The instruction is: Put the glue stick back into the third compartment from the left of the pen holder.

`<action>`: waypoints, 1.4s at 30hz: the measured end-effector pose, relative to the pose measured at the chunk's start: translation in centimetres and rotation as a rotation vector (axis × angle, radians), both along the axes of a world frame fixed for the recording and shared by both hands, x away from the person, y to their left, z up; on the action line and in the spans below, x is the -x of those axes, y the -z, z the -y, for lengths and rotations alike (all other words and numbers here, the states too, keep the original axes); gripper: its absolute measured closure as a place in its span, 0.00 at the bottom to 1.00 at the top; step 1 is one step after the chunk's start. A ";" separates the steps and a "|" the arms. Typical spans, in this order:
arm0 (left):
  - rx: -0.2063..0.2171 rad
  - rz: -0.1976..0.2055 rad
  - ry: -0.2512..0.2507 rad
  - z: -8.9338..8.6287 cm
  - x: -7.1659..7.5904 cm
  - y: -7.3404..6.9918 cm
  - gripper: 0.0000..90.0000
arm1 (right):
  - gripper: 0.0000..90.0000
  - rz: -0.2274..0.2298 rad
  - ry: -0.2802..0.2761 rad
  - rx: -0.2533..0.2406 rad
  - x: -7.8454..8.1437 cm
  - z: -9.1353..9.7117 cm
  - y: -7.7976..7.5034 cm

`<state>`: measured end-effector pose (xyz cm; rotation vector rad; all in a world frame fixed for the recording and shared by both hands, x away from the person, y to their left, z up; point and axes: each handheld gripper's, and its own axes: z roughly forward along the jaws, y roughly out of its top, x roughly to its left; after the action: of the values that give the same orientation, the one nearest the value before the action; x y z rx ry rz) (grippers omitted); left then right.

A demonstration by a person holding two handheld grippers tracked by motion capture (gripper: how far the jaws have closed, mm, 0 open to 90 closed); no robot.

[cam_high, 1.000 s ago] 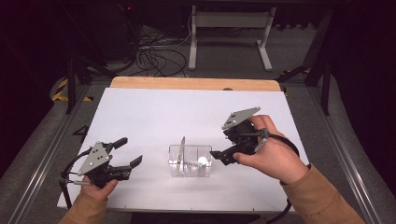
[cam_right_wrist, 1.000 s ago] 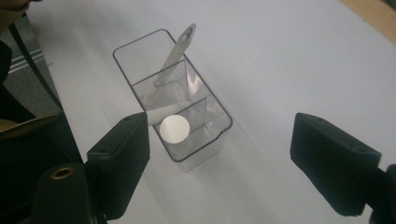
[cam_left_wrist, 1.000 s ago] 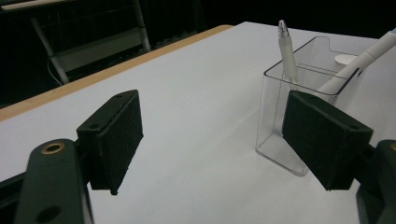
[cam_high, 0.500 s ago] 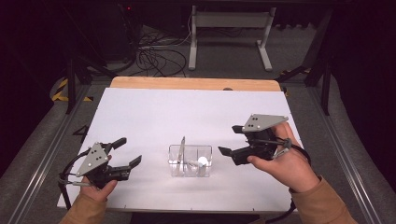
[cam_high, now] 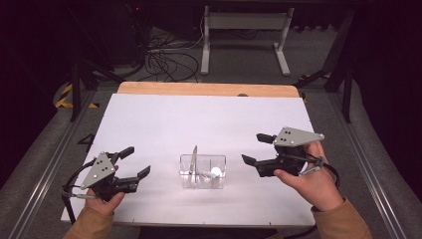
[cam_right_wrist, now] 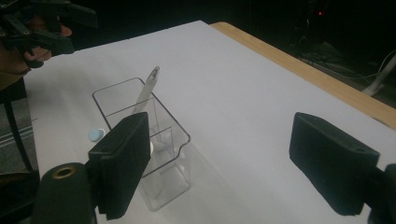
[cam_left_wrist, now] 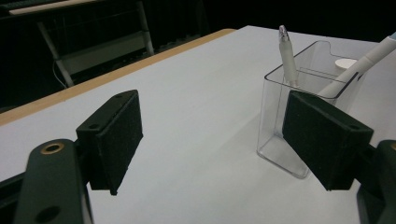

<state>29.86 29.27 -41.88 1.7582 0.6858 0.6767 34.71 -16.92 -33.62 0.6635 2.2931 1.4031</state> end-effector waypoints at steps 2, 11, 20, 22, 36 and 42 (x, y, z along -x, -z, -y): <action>0.002 -0.001 0.000 0.0 0.0 0.0 0.23 | 0.23 0.013 0.001 -0.015 0.0 0.3 0.4; -0.003 0.012 -0.002 0.1 0.2 -0.2 0.23 | 0.23 0.045 0.000 -0.067 0.0 1.5 2.3; -0.013 0.017 0.000 0.2 0.5 -0.3 0.23 | 0.25 0.075 0.014 -0.098 0.0 2.3 4.3; -0.014 0.018 -0.001 0.2 0.5 -0.3 0.23 | 0.25 0.073 0.016 -0.096 0.0 2.4 4.8; -0.024 0.005 0.004 0.1 0.7 -0.3 0.23 | 0.27 0.062 0.037 -0.166 0.1 4.0 8.4; -0.011 -0.002 0.001 0.1 0.7 -0.1 0.21 | 0.28 0.032 0.066 -0.131 -0.1 4.7 10.8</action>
<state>29.17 29.21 -41.77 1.7696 0.6833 0.6797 34.76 -21.67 -44.42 0.7434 2.1494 1.5312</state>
